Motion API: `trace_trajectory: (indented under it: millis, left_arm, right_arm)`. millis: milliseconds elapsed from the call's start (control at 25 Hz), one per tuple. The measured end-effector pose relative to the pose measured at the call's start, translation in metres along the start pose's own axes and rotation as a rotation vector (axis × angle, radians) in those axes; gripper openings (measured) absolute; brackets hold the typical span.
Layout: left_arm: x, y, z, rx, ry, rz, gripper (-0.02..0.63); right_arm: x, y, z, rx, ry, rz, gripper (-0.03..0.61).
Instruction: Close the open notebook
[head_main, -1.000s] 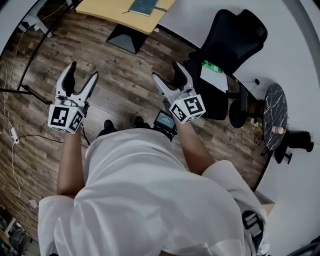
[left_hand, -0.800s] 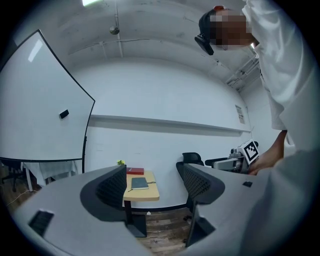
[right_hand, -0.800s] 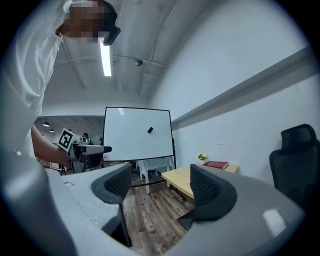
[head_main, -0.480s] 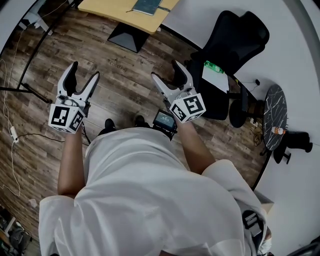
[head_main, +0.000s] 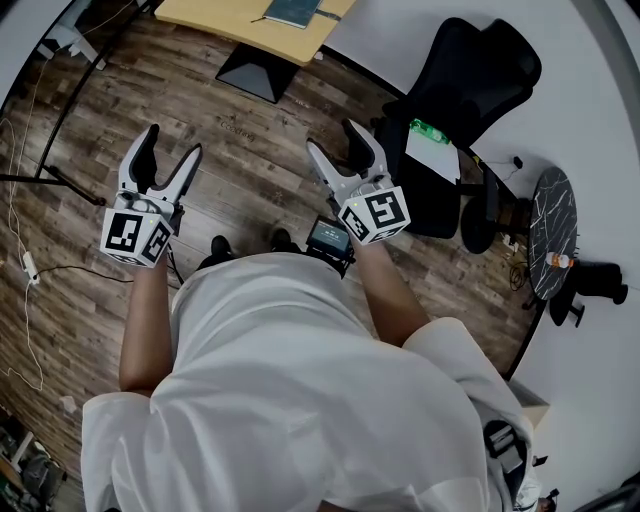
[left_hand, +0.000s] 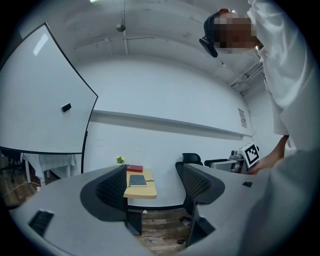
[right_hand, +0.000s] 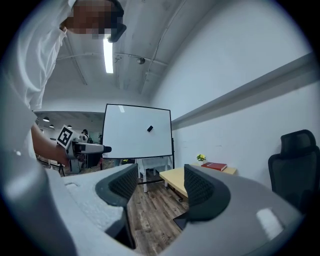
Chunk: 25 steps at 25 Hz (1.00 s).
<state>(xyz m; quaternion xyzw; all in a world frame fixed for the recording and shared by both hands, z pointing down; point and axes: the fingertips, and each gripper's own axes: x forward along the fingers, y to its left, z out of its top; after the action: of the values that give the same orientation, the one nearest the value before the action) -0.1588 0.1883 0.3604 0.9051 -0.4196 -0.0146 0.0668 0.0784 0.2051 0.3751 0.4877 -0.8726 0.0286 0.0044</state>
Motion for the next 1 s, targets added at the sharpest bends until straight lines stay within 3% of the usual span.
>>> trace_trajectory:
  millis: [680,1000]
  left_arm:
    - [0.001,-0.010,-0.010,-0.038,0.024,-0.003,0.342]
    - [-0.006,-0.011,-0.004,-0.043,-0.013,0.041,0.342]
  right_arm:
    - [-0.009,-0.011,-0.007,-0.004,0.004,-0.034,0.291]
    - [-0.018,-0.015,-0.008,0.008,0.003,-0.041,0.291]
